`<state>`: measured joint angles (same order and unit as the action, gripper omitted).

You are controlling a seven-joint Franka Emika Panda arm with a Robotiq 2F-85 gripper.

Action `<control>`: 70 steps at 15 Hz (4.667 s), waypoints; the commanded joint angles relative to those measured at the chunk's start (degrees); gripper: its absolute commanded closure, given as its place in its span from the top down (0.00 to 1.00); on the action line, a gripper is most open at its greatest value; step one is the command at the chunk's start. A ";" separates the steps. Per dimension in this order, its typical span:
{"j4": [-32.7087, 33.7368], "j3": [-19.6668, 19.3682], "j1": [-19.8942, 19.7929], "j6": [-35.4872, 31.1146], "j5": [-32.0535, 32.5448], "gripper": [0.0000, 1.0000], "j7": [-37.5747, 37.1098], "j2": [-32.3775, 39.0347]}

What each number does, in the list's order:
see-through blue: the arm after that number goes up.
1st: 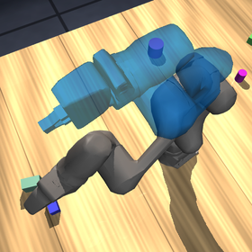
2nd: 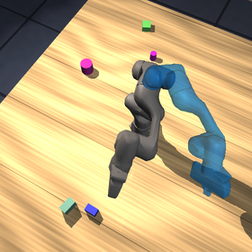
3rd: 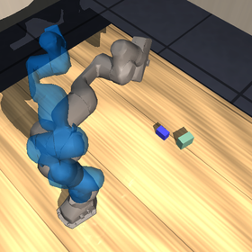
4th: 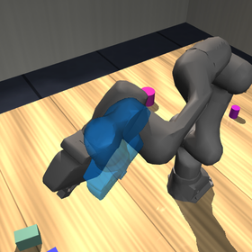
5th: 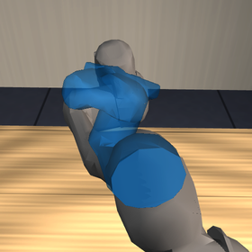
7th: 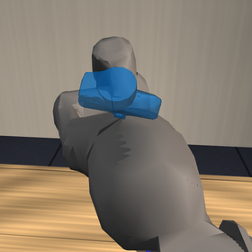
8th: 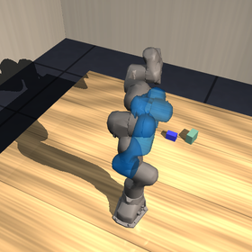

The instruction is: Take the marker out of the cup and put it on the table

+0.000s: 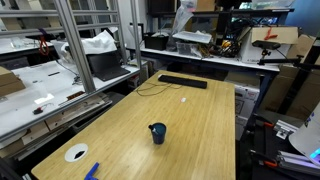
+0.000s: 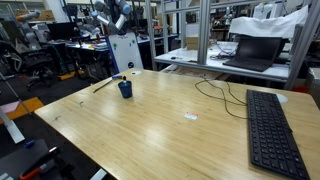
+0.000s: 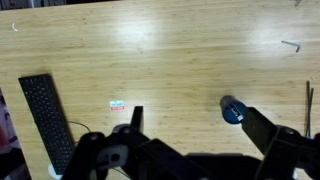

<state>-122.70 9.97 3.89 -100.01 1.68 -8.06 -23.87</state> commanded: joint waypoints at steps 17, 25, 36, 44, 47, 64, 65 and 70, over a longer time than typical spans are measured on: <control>-1.31 -4.13 5.85 -16.39 -11.18 1.00 30.90 13.74; -0.98 -2.30 7.75 -19.42 -12.36 1.00 36.61 18.67; 0.15 -2.01 8.06 -21.20 -13.39 1.00 39.80 23.17; 2.53 1.31 7.00 -37.77 -12.83 1.00 41.16 36.33; 3.62 2.02 7.78 -42.38 -10.06 1.00 35.35 39.54; 16.11 2.86 8.94 -44.56 -1.34 1.00 21.74 56.05; 16.77 2.90 8.94 -44.48 -1.25 1.00 21.84 56.83; 19.66 2.86 8.82 -44.48 -0.97 1.00 22.19 59.96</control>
<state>-105.49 12.56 12.96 -145.21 -0.48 14.38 34.52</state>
